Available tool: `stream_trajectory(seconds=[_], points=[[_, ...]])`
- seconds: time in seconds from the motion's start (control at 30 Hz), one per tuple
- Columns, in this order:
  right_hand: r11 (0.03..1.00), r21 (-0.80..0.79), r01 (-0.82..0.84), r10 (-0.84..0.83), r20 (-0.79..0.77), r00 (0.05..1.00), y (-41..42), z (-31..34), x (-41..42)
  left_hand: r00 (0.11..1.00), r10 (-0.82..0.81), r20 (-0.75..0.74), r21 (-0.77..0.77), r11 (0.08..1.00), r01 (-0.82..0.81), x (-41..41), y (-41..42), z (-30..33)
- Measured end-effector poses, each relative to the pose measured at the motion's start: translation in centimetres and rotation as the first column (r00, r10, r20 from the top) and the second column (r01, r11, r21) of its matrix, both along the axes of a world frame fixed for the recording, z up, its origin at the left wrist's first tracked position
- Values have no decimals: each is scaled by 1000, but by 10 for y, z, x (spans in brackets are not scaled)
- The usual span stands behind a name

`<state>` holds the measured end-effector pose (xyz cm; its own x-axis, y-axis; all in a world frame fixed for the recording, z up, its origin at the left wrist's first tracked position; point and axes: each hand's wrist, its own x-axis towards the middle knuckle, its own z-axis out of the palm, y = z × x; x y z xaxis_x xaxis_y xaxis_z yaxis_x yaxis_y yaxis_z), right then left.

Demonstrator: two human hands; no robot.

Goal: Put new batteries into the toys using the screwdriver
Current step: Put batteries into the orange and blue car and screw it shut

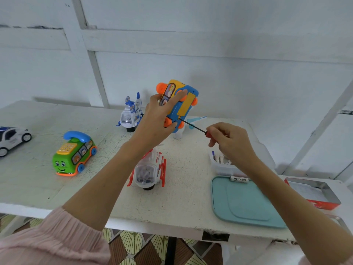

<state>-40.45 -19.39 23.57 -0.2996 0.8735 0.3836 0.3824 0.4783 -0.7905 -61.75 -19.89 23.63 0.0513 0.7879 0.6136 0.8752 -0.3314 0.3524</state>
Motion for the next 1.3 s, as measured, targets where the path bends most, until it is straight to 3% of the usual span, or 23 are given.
stream_trajectory(seconds=[0.07,0.27,0.47,0.9,1.3], points=[[993,-105,-48,47,-7,999,5,4,4,1000,-2,-9,13,1000,2,0,1,0],[966,-214,-144,78,-289,954,8,-2,13,1000,-5,-15,25,1000,5,3,7,-3],[919,-384,-94,-5,-249,969,14,-3,13,999,-31,-10,32,999,32,6,14,-2],[958,-285,-16,-33,-167,985,19,-3,20,995,-84,54,1,996,84,10,23,-6],[971,-237,-9,-62,-290,955,13,2,20,991,-88,104,-25,996,91,13,26,-11]])
